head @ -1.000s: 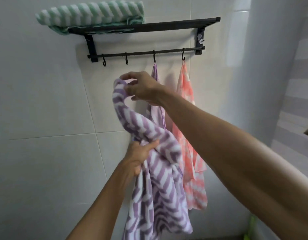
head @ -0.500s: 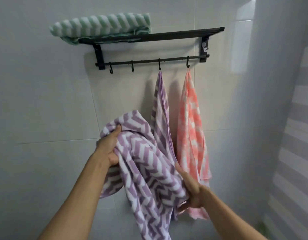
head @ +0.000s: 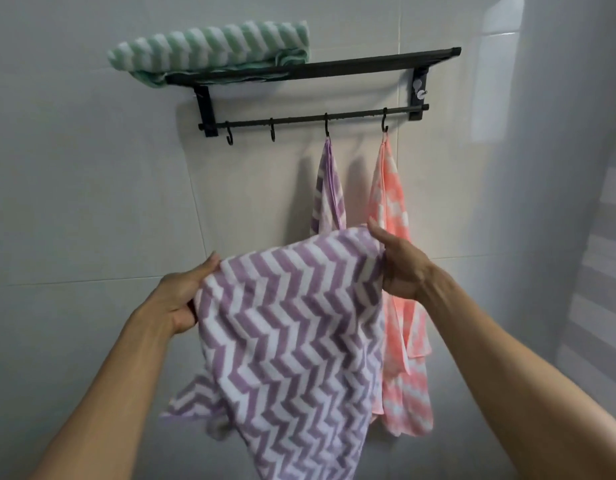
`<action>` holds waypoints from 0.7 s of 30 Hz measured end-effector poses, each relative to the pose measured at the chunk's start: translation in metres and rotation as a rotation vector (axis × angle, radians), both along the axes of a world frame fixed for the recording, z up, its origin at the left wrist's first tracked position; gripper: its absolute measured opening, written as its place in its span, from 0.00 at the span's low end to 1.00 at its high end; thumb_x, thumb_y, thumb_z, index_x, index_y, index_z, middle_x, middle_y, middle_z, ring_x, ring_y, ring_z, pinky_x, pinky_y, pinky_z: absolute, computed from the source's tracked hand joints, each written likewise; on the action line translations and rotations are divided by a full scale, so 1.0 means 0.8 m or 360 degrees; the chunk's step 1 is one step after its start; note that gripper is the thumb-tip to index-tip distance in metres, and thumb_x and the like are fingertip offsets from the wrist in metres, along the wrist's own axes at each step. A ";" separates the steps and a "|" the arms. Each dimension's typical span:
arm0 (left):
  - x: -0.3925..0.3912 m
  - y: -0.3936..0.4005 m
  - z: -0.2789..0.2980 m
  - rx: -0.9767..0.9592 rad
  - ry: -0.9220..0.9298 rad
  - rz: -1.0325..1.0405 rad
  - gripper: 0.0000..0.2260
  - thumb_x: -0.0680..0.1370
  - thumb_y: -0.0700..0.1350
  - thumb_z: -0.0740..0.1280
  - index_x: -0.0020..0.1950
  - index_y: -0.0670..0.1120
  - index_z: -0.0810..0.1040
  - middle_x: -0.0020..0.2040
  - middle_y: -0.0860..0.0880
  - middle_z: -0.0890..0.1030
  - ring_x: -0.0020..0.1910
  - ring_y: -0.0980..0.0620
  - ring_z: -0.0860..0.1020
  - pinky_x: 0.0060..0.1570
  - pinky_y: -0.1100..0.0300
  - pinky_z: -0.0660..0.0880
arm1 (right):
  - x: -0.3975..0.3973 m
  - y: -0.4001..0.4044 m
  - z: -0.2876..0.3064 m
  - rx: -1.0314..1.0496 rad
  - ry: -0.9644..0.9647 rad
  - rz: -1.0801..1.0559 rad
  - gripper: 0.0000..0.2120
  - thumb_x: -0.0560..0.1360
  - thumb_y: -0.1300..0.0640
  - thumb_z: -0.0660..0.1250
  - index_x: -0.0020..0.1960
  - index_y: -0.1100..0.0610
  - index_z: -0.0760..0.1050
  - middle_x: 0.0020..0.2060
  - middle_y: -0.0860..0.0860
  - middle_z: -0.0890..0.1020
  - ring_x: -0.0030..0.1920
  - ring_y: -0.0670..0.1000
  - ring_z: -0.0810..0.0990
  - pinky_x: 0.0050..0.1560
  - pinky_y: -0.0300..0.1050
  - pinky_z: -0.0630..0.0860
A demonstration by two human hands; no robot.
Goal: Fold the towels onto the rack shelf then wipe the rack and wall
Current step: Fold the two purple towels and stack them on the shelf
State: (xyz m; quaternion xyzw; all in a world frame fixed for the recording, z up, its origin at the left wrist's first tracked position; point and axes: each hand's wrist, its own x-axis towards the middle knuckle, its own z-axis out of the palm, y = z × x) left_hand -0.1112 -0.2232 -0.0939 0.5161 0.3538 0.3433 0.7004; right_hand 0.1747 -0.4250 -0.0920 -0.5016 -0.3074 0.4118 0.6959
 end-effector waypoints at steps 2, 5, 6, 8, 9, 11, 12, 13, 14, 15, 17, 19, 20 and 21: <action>-0.008 0.001 -0.005 -0.0009 -0.0023 0.0026 0.19 0.73 0.45 0.75 0.60 0.35 0.81 0.55 0.38 0.85 0.51 0.41 0.84 0.44 0.45 0.84 | -0.006 -0.010 -0.016 -0.0254 -0.0232 0.0206 0.29 0.70 0.50 0.77 0.66 0.62 0.76 0.62 0.60 0.81 0.60 0.61 0.82 0.63 0.56 0.79; -0.016 0.008 -0.012 -0.0073 0.0021 0.0041 0.22 0.72 0.43 0.76 0.62 0.34 0.79 0.57 0.36 0.83 0.52 0.40 0.83 0.42 0.45 0.84 | -0.005 -0.015 -0.034 -0.0325 -0.0244 0.0134 0.22 0.69 0.54 0.76 0.57 0.67 0.79 0.55 0.62 0.84 0.52 0.59 0.85 0.53 0.51 0.83; -0.019 0.012 -0.008 -0.0075 -0.0048 0.0046 0.24 0.71 0.44 0.77 0.63 0.34 0.79 0.57 0.36 0.83 0.54 0.41 0.83 0.45 0.45 0.83 | -0.003 -0.014 -0.032 -0.0247 -0.0174 0.0074 0.22 0.69 0.54 0.76 0.56 0.67 0.80 0.54 0.62 0.84 0.50 0.58 0.86 0.53 0.52 0.83; -0.021 0.018 0.000 -0.0008 -0.0219 0.0115 0.31 0.68 0.44 0.78 0.68 0.34 0.75 0.59 0.36 0.83 0.56 0.41 0.83 0.50 0.44 0.82 | 0.003 -0.012 -0.024 -0.0111 -0.0065 0.0031 0.23 0.70 0.51 0.75 0.58 0.66 0.80 0.53 0.61 0.85 0.52 0.59 0.85 0.58 0.56 0.81; -0.021 0.012 0.001 0.0051 -0.0232 0.0135 0.32 0.68 0.44 0.78 0.69 0.34 0.74 0.59 0.37 0.83 0.56 0.40 0.83 0.52 0.44 0.81 | 0.006 -0.013 -0.020 -0.0115 -0.0075 0.0044 0.24 0.71 0.51 0.74 0.59 0.65 0.79 0.54 0.61 0.85 0.53 0.60 0.85 0.59 0.57 0.80; -0.021 -0.012 -0.018 0.0113 -0.0043 0.0064 0.28 0.68 0.44 0.77 0.65 0.34 0.77 0.56 0.37 0.84 0.54 0.39 0.84 0.52 0.45 0.81 | 0.006 -0.017 -0.021 -0.0297 -0.0221 0.0079 0.26 0.69 0.52 0.76 0.61 0.67 0.77 0.55 0.61 0.84 0.51 0.60 0.86 0.53 0.55 0.83; -0.019 -0.019 -0.036 0.0102 0.0079 0.0025 0.26 0.68 0.44 0.77 0.62 0.34 0.78 0.53 0.37 0.85 0.51 0.39 0.84 0.51 0.45 0.81 | 0.008 -0.019 -0.023 -0.0383 -0.0297 0.0056 0.28 0.67 0.54 0.77 0.61 0.69 0.76 0.56 0.62 0.84 0.49 0.59 0.87 0.48 0.53 0.83; -0.017 -0.026 -0.050 0.0035 0.0127 0.0025 0.26 0.68 0.44 0.78 0.61 0.33 0.78 0.51 0.38 0.86 0.49 0.40 0.85 0.50 0.45 0.81 | 0.010 -0.021 -0.025 -0.0417 -0.0317 0.0029 0.30 0.65 0.55 0.78 0.61 0.70 0.76 0.57 0.63 0.83 0.48 0.60 0.87 0.46 0.52 0.84; -0.016 -0.024 -0.060 -0.0037 0.0109 0.0073 0.27 0.67 0.43 0.79 0.61 0.33 0.78 0.49 0.38 0.86 0.47 0.40 0.85 0.50 0.45 0.81 | 0.013 -0.021 -0.025 -0.0408 -0.0279 -0.0017 0.31 0.64 0.55 0.79 0.61 0.71 0.76 0.58 0.64 0.83 0.49 0.60 0.87 0.46 0.53 0.84; -0.015 -0.021 -0.063 -0.0095 0.0019 0.0132 0.30 0.65 0.43 0.81 0.62 0.33 0.77 0.50 0.38 0.86 0.46 0.41 0.85 0.50 0.44 0.81 | 0.017 -0.020 -0.024 -0.0343 -0.0193 -0.0056 0.31 0.65 0.55 0.79 0.61 0.70 0.77 0.59 0.64 0.83 0.50 0.61 0.86 0.49 0.55 0.84; -0.010 -0.008 -0.052 -0.0115 -0.0166 0.0205 0.41 0.61 0.43 0.82 0.70 0.35 0.72 0.54 0.38 0.85 0.49 0.42 0.85 0.51 0.41 0.81 | 0.021 -0.023 -0.020 -0.0231 -0.0054 -0.0042 0.28 0.69 0.51 0.77 0.63 0.66 0.77 0.60 0.61 0.83 0.55 0.61 0.84 0.58 0.58 0.81; -0.005 -0.002 -0.037 -0.0051 -0.0324 0.0257 0.40 0.67 0.37 0.80 0.75 0.37 0.65 0.56 0.39 0.82 0.51 0.43 0.84 0.54 0.44 0.80 | 0.015 -0.030 -0.025 -0.0353 -0.0199 0.0135 0.26 0.71 0.51 0.75 0.65 0.61 0.75 0.60 0.59 0.83 0.58 0.61 0.83 0.63 0.59 0.78; -0.003 -0.003 -0.031 -0.0016 -0.0337 0.0274 0.37 0.70 0.35 0.77 0.75 0.39 0.64 0.55 0.40 0.81 0.49 0.45 0.83 0.54 0.46 0.79 | 0.010 -0.034 -0.033 -0.0447 -0.0307 0.0217 0.26 0.71 0.53 0.75 0.65 0.60 0.74 0.61 0.58 0.83 0.59 0.61 0.83 0.64 0.60 0.77; -0.003 -0.002 -0.028 0.0028 -0.0318 0.0287 0.35 0.70 0.33 0.76 0.74 0.39 0.65 0.53 0.40 0.81 0.48 0.46 0.82 0.52 0.48 0.78 | 0.010 -0.036 -0.040 -0.0502 -0.0376 0.0244 0.27 0.70 0.54 0.76 0.66 0.61 0.74 0.61 0.59 0.82 0.59 0.61 0.83 0.65 0.61 0.77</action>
